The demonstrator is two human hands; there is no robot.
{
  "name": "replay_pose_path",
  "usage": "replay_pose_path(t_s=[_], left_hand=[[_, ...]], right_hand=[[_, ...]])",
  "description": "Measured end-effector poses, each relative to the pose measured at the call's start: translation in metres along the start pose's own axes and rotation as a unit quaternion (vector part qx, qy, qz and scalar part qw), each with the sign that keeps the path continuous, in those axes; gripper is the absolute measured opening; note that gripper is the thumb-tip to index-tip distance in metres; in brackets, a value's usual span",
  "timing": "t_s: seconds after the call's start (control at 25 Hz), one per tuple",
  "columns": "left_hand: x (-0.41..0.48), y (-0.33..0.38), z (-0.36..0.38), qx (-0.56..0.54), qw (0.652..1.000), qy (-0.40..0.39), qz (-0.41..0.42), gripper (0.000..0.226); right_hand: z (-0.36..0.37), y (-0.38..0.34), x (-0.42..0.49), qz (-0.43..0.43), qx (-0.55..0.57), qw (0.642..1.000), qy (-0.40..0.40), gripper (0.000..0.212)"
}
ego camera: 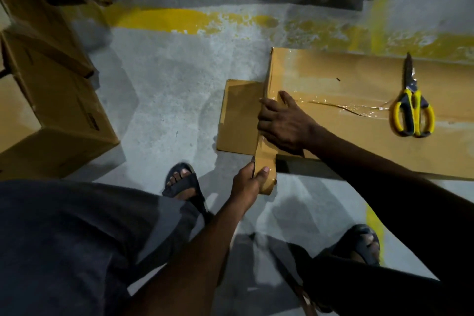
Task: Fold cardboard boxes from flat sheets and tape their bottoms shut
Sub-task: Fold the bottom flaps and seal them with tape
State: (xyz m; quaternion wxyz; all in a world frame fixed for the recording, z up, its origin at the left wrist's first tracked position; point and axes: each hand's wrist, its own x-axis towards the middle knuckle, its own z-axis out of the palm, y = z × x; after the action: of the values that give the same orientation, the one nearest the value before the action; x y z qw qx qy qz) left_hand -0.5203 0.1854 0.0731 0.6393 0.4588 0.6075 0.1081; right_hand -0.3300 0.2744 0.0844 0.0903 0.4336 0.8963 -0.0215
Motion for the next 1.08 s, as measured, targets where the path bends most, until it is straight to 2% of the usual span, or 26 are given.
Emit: replay_pose_path(t_s=[0.12, 0.2, 0.32, 0.48, 0.64, 0.76, 0.8, 0.84, 0.88, 0.92, 0.96, 1.0, 1.04, 1.08], left_hand=[[-0.005, 0.001, 0.003, 0.013, 1.000, -0.018, -0.011, 0.058], [0.001, -0.009, 0.005, 0.005, 1.000, -0.018, -0.022, 0.066], [0.006, -0.020, 0.004, 0.025, 0.999, -0.007, -0.020, 0.053], [-0.015, -0.001, 0.005, 0.064, 0.997, 0.029, -0.033, 0.035], [-0.019, -0.003, 0.007, 0.064, 0.993, 0.086, -0.048, 0.029], [-0.015, 0.000, 0.002, 0.080, 0.991, 0.104, 0.013, 0.036], [-0.015, 0.001, 0.001, 0.079, 0.990, 0.106, 0.040, 0.032], [-0.016, 0.001, 0.000, 0.076, 0.990, 0.108, 0.056, 0.029], [-0.017, 0.000, 0.000, 0.074, 0.989, 0.113, 0.063, 0.029], [-0.017, 0.000, 0.001, 0.070, 0.989, 0.116, 0.066, 0.029], [-0.017, 0.000, 0.001, 0.067, 0.989, 0.115, 0.070, 0.028], [-0.018, 0.000, 0.001, 0.066, 0.989, 0.110, 0.074, 0.027], [-0.019, 0.001, 0.001, 0.068, 0.989, 0.105, 0.077, 0.026], [-0.020, 0.002, -0.001, 0.072, 0.989, 0.101, 0.078, 0.024]], right_hand=[[-0.004, -0.013, -0.009, -0.024, 0.038, 0.999, 0.020, 0.044], [-0.003, -0.021, -0.015, -0.043, 0.061, 0.997, -0.003, 0.051], [-0.002, -0.027, -0.020, -0.027, 0.071, 0.996, -0.051, 0.056], [-0.002, -0.027, -0.019, -0.009, 0.097, 0.993, -0.074, 0.038], [-0.001, -0.026, -0.020, 0.006, 0.090, 0.993, -0.070, 0.038], [-0.001, -0.031, -0.024, 0.016, 0.068, 0.995, -0.078, 0.050], [0.000, -0.030, -0.030, 0.041, 0.062, 0.995, -0.060, 0.055], [0.002, -0.025, -0.037, 0.102, 0.067, 0.992, -0.013, 0.059], [0.003, -0.014, -0.049, 0.206, 0.090, 0.973, 0.055, 0.059], [0.004, 0.001, -0.066, 0.336, 0.118, 0.926, 0.125, 0.057], [0.007, 0.020, -0.088, 0.466, 0.146, 0.858, 0.156, 0.054], [0.011, 0.038, -0.113, 0.573, 0.173, 0.788, 0.142, 0.050], [0.014, 0.052, -0.137, 0.643, 0.189, 0.735, 0.105, 0.045], [0.017, 0.059, -0.157, 0.672, 0.189, 0.712, 0.068, 0.040]])
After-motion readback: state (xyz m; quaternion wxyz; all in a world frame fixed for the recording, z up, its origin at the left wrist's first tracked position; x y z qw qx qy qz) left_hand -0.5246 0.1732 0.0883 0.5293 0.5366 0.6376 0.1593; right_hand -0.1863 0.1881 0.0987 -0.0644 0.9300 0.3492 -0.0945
